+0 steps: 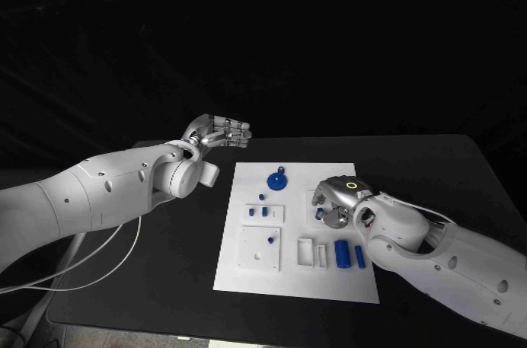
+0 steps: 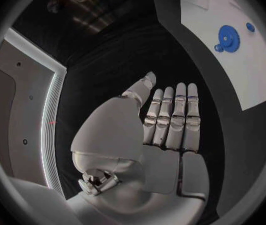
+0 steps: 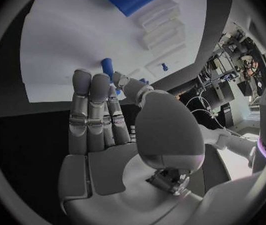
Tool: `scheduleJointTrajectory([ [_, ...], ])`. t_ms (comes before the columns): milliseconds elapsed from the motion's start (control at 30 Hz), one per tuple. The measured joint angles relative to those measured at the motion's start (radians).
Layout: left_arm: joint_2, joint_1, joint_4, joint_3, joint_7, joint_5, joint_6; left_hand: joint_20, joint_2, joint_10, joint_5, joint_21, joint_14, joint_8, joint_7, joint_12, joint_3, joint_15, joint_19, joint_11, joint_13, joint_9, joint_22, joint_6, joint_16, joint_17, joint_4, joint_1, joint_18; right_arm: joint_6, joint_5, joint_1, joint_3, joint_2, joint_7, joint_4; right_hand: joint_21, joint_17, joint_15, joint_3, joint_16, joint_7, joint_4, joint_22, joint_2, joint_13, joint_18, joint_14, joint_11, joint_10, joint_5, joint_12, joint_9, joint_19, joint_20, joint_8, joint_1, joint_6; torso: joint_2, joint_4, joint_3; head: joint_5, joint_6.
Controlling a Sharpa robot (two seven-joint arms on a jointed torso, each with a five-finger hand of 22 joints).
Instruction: Assemble the parts on the task board
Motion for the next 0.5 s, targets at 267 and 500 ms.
scheduleJointTrajectory([
  [267, 0.001, 0.0, 0.0, 0.0, -0.001, 0.0, 0.0, 0.0, 0.0, 0.0, 0.0, 0.0, 0.0, 0.0, 0.0, 0.0, 0.0, 0.0, 0.0, 0.0, 0.0, 0.0, -0.001, 0.0, 0.0, 0.0, 0.0, 0.0, 0.0, 0.0, -0.006, -0.001, -0.012, 0.012, -0.002, -0.008, 0.005, 0.0, -0.001, 0.003, 0.004, -0.005, 0.003, 0.005, 0.008, 0.0, -0.001, -0.001, -0.001, 0.016, 0.0, 0.0, 0.0, -0.001, -0.001, 0.0, -0.008, 0.008, 0.0, 0.0001, 0.0002, 0.0, 0.0],
  [500, 0.0, 0.0, 0.0, 0.0, -0.002, 0.0, 0.001, 0.0, 0.0, 0.0, 0.0, 0.0, 0.0, 0.0, 0.0, 0.0, 0.0, 0.0, 0.0, 0.0, 0.0, 0.0, -0.001, 0.0, 0.0, 0.0, 0.0, 0.0, 0.0, 0.016, -0.007, -0.001, -0.025, 0.014, -0.002, -0.016, 0.012, 0.0, -0.001, -0.003, 0.005, -0.011, 0.003, 0.011, 0.012, 0.0, -0.001, -0.001, -0.012, 0.041, 0.0, 0.0, 0.001, 0.002, -0.005, 0.0, -0.012, 0.028, 0.0, 0.0001, -0.0003, 0.001, -0.003],
])
